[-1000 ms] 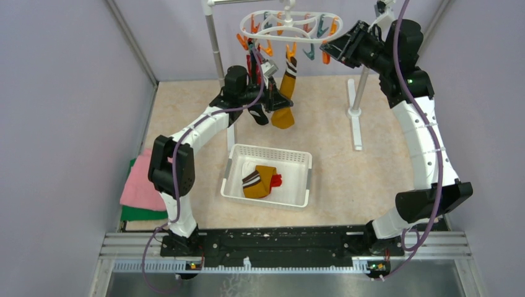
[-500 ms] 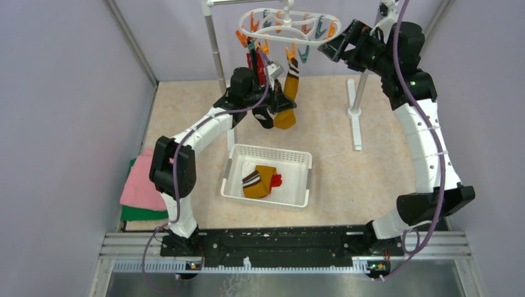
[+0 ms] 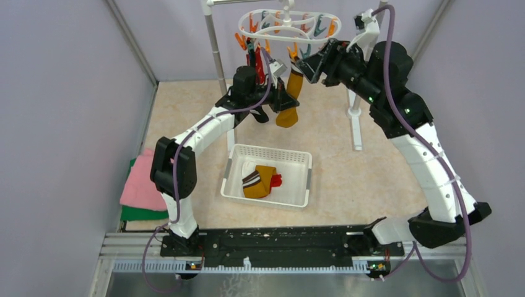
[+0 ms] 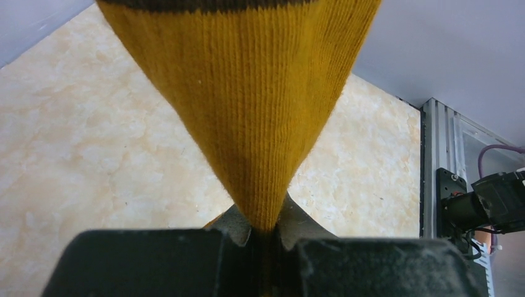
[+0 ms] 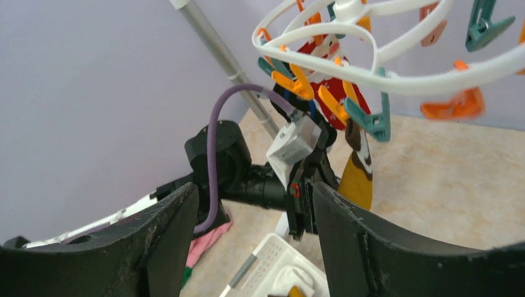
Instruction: Remove the socks clipped to the hanger
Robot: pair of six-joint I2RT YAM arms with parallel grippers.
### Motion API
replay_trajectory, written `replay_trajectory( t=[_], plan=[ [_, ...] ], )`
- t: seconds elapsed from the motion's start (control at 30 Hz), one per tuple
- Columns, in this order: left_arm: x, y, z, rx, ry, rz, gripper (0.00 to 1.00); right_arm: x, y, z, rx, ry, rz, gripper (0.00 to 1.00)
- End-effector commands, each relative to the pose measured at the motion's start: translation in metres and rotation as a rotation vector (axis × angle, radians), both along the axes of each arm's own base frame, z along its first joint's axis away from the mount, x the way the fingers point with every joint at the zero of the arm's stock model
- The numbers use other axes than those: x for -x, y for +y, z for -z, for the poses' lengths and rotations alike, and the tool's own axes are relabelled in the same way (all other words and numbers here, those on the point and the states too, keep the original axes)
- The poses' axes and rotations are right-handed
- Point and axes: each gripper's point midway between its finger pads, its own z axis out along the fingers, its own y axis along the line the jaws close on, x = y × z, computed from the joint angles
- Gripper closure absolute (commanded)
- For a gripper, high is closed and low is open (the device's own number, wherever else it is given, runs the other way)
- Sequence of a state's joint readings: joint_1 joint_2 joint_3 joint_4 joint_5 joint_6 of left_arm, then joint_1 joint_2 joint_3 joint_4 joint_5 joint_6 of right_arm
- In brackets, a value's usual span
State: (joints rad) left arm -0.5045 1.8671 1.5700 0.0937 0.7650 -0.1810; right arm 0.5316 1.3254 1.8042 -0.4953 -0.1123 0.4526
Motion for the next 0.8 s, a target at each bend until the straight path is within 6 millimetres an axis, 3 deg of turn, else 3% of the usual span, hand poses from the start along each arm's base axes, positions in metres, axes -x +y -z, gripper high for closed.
replay_trajectory(
  t=[0.0, 0.3, 0.77],
  plan=[
    [0.005, 0.000, -0.044, 0.059, -0.068, -0.002, 1.00, -0.030, 0.022, -0.011, -0.009, -0.049, 0.008, 0.33],
    [0.008, -0.002, -0.045, 0.057, -0.066, 0.001, 1.00, -0.068, 0.048, 0.008, 0.023, -0.013, 0.000, 0.33],
    [0.014, -0.003, -0.050, 0.062, -0.064, 0.016, 1.00, -0.094, 0.027, 0.007, 0.124, -0.059, 0.141, 0.38]
  ],
)
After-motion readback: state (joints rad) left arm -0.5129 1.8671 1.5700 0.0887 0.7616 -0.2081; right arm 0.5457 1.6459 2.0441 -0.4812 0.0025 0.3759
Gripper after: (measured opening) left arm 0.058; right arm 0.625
